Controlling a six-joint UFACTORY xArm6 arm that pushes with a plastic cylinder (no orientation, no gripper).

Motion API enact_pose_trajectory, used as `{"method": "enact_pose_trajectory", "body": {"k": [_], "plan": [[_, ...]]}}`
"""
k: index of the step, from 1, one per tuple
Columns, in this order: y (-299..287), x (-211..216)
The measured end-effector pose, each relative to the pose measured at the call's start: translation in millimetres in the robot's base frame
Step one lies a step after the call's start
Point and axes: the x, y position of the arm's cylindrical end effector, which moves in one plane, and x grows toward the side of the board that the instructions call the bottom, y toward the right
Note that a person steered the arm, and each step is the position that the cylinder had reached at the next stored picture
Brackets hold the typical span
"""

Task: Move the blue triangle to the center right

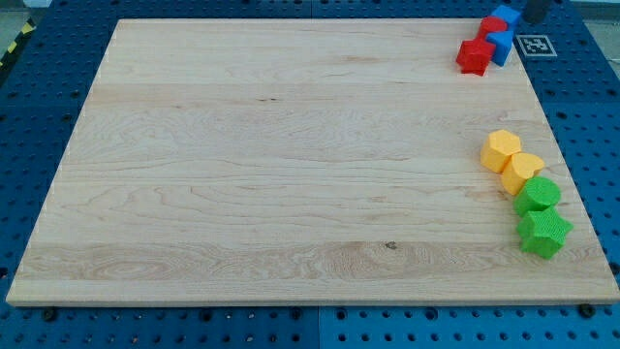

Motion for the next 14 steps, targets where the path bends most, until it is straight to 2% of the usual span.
{"method": "enact_pose_trajectory", "body": {"k": [5,10,13,14], "plan": [[-54,1],[-68,98],[-68,197],[-51,197]]}}
